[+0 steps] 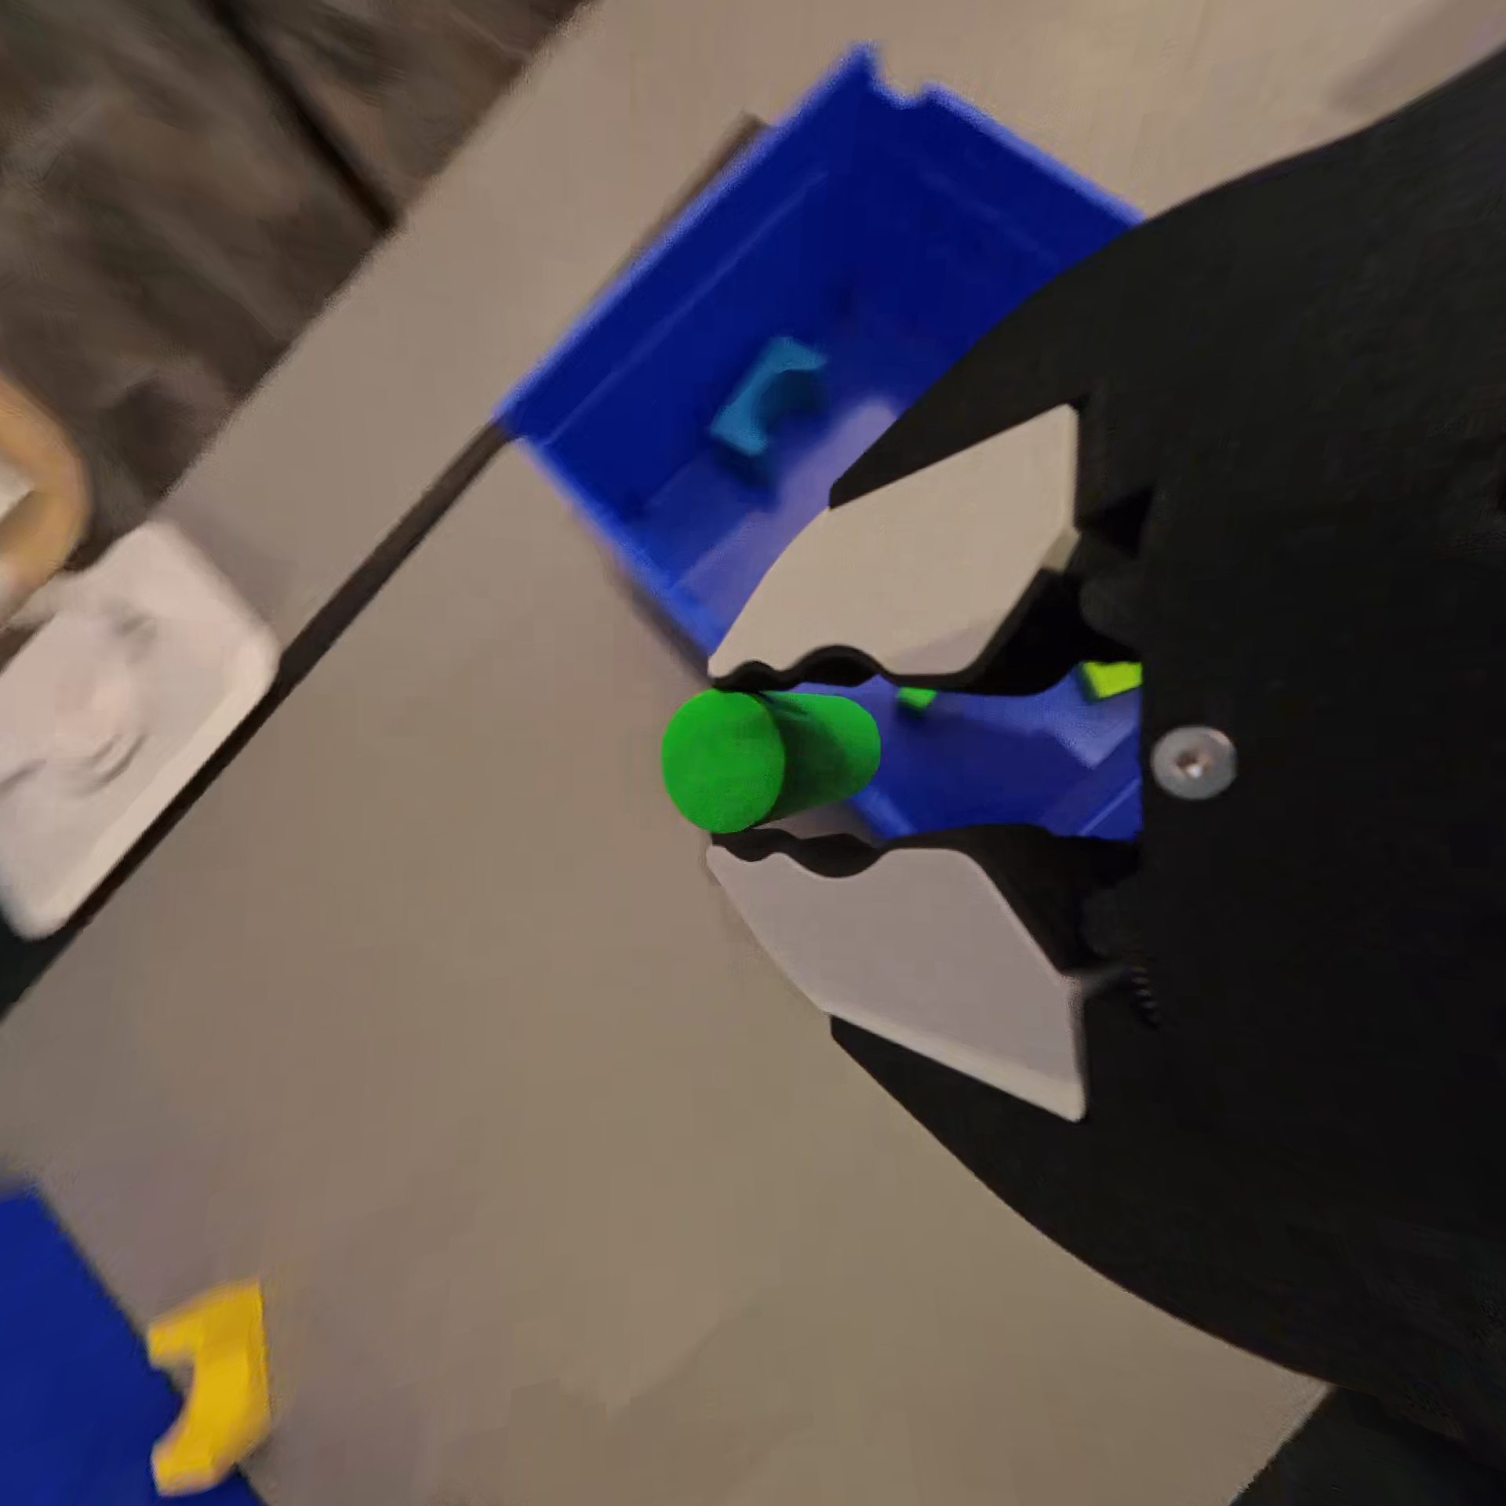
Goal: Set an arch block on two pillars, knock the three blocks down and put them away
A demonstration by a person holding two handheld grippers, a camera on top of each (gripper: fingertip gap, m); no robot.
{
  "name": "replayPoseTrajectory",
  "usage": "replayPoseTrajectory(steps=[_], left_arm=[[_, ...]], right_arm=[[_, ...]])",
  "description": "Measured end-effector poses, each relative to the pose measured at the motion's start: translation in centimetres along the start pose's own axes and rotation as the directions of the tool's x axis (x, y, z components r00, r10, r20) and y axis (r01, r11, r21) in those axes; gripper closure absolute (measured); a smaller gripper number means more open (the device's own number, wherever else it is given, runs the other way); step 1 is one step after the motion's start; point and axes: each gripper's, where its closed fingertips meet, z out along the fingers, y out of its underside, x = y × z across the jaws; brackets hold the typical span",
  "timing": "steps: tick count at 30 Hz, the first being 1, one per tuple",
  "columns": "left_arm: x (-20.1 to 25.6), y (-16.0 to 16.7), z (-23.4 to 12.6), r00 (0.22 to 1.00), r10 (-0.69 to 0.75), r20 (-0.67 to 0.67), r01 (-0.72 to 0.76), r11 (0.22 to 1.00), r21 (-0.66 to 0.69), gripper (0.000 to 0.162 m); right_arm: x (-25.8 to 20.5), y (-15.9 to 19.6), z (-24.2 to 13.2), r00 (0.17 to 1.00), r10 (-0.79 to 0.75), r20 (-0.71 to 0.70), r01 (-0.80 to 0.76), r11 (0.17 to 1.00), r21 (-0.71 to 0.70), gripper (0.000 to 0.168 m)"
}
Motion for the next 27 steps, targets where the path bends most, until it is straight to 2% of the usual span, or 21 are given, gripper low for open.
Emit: replayPoseTrajectory(steps=[2,6,11,15,18,20,21,22,24,25,27], left_arm=[[-0.2,-0.1,0.1,0.999,-0.033,-0.02,0.033,0.999,-0.004,0.128],[-1.4,-0.9,0.0,0.998,-0.058,0.021,0.057,0.998,0.03,0.129],[-3.2,-3.7,-2.5,0.986,-0.164,0.028,0.157,0.972,0.174,0.129],[-5.0,-7.4,-5.8,0.961,-0.275,-0.015,0.262,0.894,0.363,0.129],[-6.7,-10.3,-8.5,0.935,-0.351,-0.054,0.33,0.799,0.503,0.129],[-7.6,-12.4,-10.1,0.92,-0.376,-0.109,0.364,0.722,0.589,0.129],[-8.0,-13.5,-10.9,0.913,-0.382,-0.146,0.384,0.681,0.623,0.129],[-8.5,-14.6,-11.6,0.903,-0.388,-0.183,0.406,0.636,0.656,0.129],[-9.3,-16.6,-12.6,0.883,-0.385,-0.269,0.453,0.551,0.701,0.129],[-9.6,-17.5,-13.0,0.869,-0.381,-0.314,0.482,0.513,0.711,0.129],[-10.1,-19.2,-13.5,0.845,-0.36,-0.394,0.527,0.443,0.725,0.129]], right_arm=[[4.5,2.7,0.9,0.989,0.137,-0.052,-0.142,0.984,-0.106,0.134],[10.1,8.1,4.0,0.957,0.249,-0.146,-0.284,0.908,-0.309,0.134],[11.6,12.4,8.1,0.953,0.271,-0.138,-0.303,0.812,-0.499,0.133],[11.2,12.6,10.1,0.944,0.319,-0.081,-0.316,0.809,-0.496,0.13],[11.6,8.8,9.2,0.96,0.262,-0.103,-0.281,0.916,-0.286,0.118],[9.4,3.3,6.9,0.985,0.152,-0.082,-0.155,0.988,-0.027,0.11],[6.8,-0.1,5.2,0.996,0.07,-0.047,-0.062,0.988,0.144,0.107],[3.0,-3.4,3.2,0.999,-0.039,0.007,0.035,0.949,0.315,0.107],[-6.2,-7.6,-0.9,0.948,-0.307,0.083,0.201,0.78,0.592,0.097],[-10.6,-8.4,-2.4,0.9,-0.428,0.084,0.264,0.688,0.676,0.098],[-16.9,-8.7,-3.7,0.812,-0.583,0.023,0.374,0.55,0.747,0.098]])
